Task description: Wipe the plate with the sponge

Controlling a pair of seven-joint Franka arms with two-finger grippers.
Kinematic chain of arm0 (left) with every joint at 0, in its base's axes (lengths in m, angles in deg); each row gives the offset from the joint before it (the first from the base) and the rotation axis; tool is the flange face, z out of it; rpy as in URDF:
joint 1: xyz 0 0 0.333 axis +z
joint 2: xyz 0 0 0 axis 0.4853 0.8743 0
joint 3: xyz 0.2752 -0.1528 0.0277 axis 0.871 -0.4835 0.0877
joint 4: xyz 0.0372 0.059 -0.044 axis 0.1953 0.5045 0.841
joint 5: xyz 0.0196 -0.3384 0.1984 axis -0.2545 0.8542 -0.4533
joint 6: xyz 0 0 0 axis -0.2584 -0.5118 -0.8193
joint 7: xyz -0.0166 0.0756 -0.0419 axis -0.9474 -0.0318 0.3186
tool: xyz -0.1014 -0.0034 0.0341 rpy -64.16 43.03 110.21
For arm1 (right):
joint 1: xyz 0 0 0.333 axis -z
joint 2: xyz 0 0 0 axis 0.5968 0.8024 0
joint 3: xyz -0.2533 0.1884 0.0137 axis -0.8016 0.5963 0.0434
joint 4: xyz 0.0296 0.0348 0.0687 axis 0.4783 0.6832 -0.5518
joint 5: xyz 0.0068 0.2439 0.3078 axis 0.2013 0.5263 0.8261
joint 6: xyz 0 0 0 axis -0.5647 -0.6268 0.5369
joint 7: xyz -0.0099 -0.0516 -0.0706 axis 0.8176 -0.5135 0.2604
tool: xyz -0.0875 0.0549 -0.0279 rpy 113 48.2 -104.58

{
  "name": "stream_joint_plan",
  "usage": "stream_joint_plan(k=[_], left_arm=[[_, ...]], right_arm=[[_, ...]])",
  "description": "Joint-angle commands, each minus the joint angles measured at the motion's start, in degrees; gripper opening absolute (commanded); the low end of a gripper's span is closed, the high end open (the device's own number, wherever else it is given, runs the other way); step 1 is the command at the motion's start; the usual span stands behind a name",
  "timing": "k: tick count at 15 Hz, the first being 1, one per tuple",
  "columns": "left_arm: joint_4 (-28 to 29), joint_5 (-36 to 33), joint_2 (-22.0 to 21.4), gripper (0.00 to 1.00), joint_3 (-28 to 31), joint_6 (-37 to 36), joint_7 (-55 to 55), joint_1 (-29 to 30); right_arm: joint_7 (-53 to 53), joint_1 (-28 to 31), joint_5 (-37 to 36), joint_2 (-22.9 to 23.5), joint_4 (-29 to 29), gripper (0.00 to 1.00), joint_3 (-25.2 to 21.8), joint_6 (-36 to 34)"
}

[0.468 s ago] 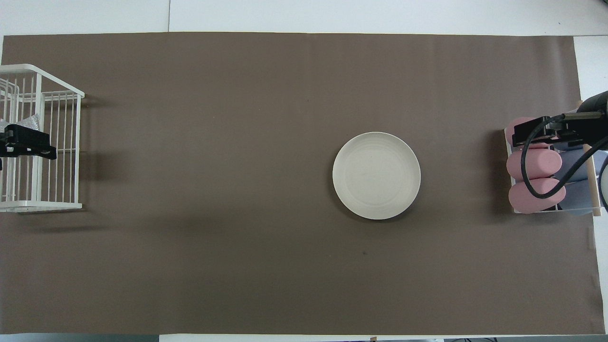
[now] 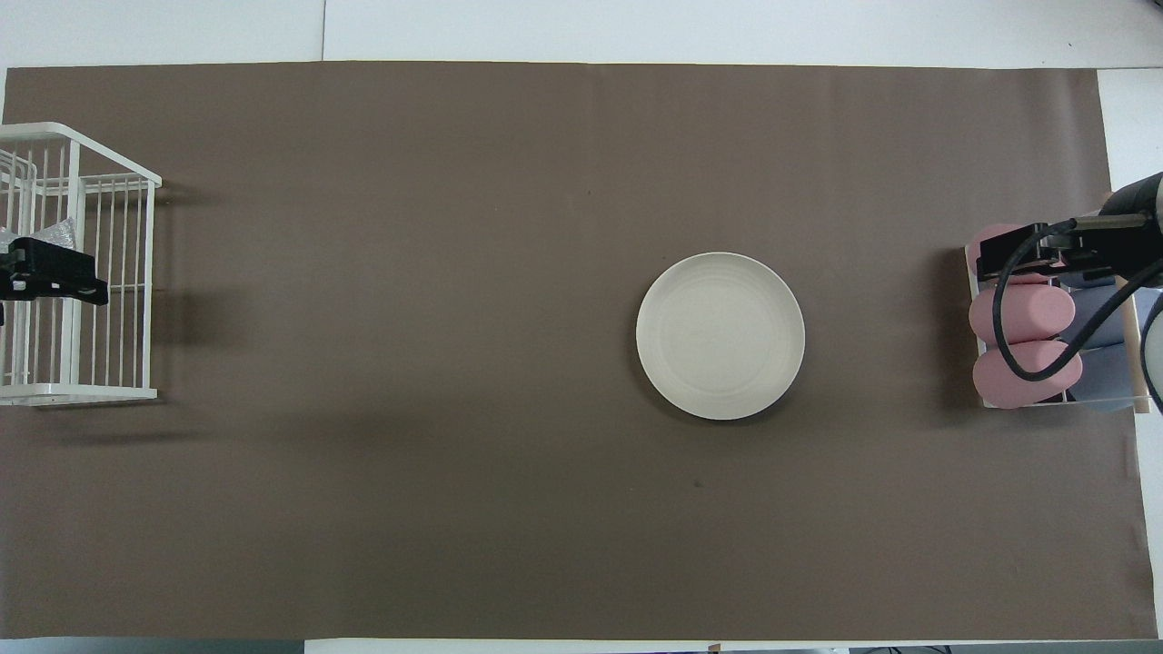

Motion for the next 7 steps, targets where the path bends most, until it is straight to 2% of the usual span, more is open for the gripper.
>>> stream_joint_plan(k=[1,3,7], left_arm=[[0.57,-0.54,-0.73,1.00,0.20,0.00,-0.36,-0.40],[0.57,-1.67,-0.64,1.00,0.20,1.05,-1.49,-0.83],[2.06,-17.29,2.16,1.00,0.11,3.50,-7.99,-6.28]], right_arm=[[-0.01,0.39,-0.86,-0.47,-0.08,1.00,0.28,-0.97],[-0.44,-0.05,-0.86,-0.47,-0.08,1.00,0.28,-1.06],[-10.17,-0.31,-1.04,-0.56,0.01,1.00,0.72,-1.06]])
